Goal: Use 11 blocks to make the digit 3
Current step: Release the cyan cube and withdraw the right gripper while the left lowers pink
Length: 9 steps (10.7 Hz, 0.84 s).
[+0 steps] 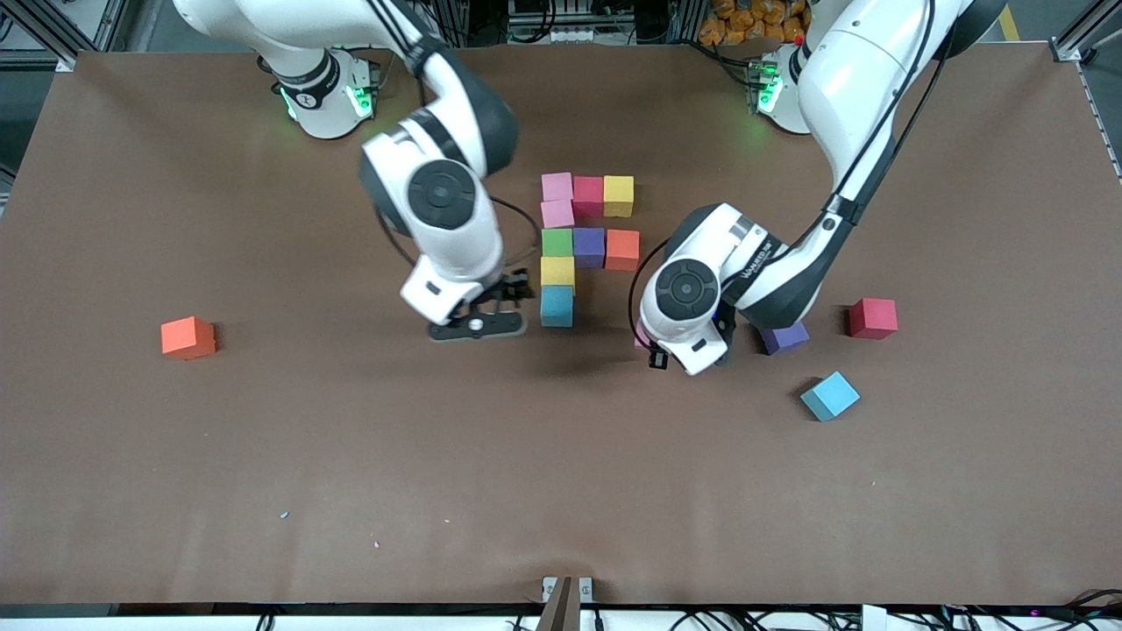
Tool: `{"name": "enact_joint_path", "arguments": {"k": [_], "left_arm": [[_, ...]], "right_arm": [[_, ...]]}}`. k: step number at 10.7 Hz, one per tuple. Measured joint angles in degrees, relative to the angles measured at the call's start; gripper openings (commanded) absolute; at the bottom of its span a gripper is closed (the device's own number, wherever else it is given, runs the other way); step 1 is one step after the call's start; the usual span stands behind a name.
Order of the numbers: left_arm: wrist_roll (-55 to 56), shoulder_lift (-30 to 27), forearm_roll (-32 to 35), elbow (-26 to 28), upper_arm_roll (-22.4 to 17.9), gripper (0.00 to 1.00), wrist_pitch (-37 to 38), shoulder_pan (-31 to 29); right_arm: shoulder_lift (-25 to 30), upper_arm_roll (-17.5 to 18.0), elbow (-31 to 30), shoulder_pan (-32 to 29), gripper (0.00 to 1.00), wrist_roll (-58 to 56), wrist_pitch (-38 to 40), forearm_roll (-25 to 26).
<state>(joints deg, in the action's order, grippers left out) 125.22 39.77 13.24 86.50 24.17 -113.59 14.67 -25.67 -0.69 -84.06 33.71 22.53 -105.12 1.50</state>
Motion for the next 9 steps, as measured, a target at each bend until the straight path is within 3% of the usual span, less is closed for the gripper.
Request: {"name": "enact_joint_path", "arguments": {"k": [4,9], "left_arm": [[9.6,-0.8,0.0,7.1,1.7,0.00,-9.6,0.7],[19.2,-0.8,3.6,9.3,1.7,0.00,-12.9,4.5]], "right_arm": [[9.2,-0.2,-0.9,-10.7,1.00,-11.0,5.2,5.9],[17.4,-0.2,-0.8,-27.9,1.00,-31.0,11.5,5.4]]}}
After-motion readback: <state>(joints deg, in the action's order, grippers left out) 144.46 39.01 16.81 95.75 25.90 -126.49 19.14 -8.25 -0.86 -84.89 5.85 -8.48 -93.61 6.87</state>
